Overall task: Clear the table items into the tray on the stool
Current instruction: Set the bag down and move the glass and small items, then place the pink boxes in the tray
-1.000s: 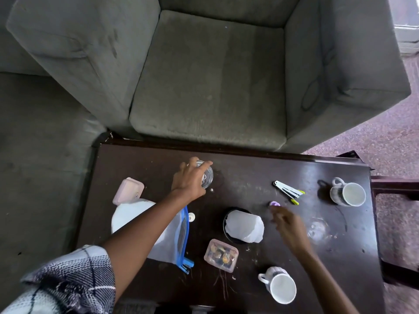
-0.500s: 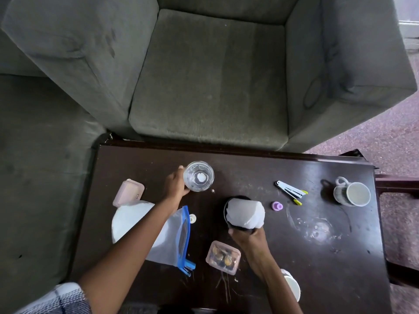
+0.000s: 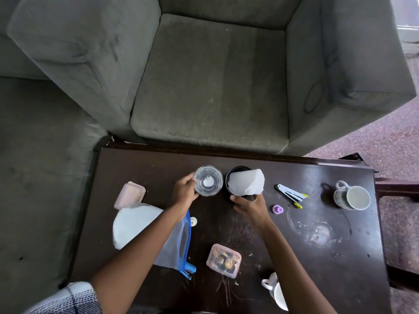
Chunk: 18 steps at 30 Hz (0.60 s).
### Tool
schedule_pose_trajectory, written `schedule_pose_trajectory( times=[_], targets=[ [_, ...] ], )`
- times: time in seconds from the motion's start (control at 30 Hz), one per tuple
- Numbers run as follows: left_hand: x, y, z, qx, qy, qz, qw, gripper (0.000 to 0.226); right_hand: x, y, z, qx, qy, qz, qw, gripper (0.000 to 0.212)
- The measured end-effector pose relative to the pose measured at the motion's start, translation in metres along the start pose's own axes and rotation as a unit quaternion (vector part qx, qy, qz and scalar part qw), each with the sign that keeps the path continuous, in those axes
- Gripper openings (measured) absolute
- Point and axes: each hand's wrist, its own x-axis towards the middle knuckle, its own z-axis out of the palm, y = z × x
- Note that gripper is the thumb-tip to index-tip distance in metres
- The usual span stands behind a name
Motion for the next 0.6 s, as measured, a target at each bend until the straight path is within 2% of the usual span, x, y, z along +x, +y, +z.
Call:
schedule_pose_trajectory(
  times=[0.1,0.2,0.4,0.6],
  targets=[
    [-0.001,-0.002,0.003,0.020,-0.011,0.009,1.000,0.039,0.000,-0.002,0.003,-0.025,0.004,0.002,1.000,0.079],
    [0.001,-0.005,0.004,0.029,-0.015,0.018,0.999,0.040,-0.003,-0.004,0.003,-0.044,0.004,0.002,0.999,0.085],
    [-0.001,-0.004,0.004,0.031,-0.020,0.023,0.999,0.040,-0.005,-0.007,0.000,-0.082,-0.005,-0.003,0.997,0.083],
    [-0.001,-0.006,0.004,0.081,-0.034,0.038,0.995,0.045,-0.012,-0.011,0.004,-0.093,-0.015,0.009,0.996,0.087]
  ],
)
